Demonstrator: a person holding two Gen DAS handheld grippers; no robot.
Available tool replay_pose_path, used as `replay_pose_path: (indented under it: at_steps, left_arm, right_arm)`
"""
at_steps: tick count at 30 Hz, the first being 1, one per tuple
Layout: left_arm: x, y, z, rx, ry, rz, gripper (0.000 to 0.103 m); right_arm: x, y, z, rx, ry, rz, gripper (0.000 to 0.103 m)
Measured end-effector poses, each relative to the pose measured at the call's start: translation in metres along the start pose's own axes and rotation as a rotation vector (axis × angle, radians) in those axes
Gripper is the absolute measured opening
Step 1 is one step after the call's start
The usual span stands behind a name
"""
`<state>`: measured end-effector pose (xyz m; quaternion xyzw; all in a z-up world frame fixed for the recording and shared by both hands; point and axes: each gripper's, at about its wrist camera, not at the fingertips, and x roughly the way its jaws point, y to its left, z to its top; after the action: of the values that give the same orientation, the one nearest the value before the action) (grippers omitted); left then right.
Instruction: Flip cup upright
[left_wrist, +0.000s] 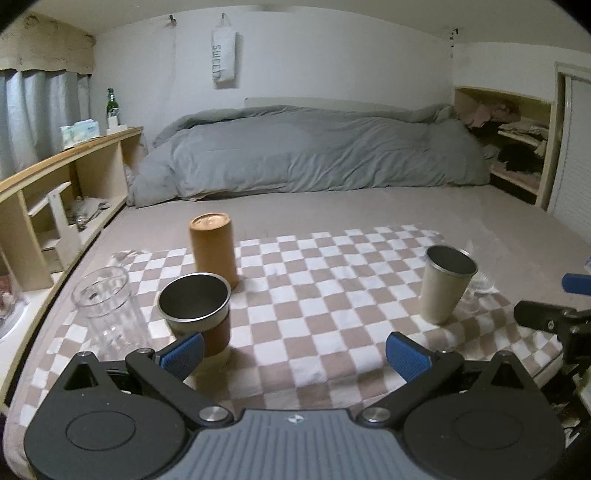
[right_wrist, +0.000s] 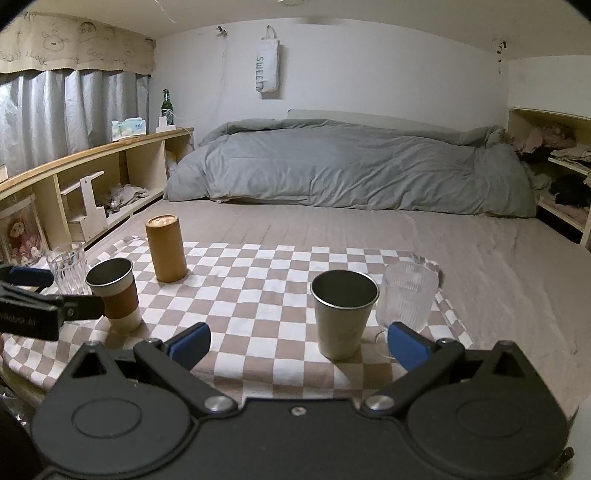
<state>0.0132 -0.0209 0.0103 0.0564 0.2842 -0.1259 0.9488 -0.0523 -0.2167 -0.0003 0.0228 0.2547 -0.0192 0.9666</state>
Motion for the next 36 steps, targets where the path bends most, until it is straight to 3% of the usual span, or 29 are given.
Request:
replay_pose_path:
  at_steps: [9,36]
  left_arm:
    - [-0.007,0.002,-0.012,-0.019,-0.003,0.031,0.103]
    - [-0.006,-0.005,-0.019,-0.012,0.017,0.032,0.103]
  right_arm:
    - [-0.001,0.009,-0.013,0.011,0.025,-0.035,0.103]
    - [-0.002,0.017,-0.020,-0.012,0.052,-0.042,0.103]
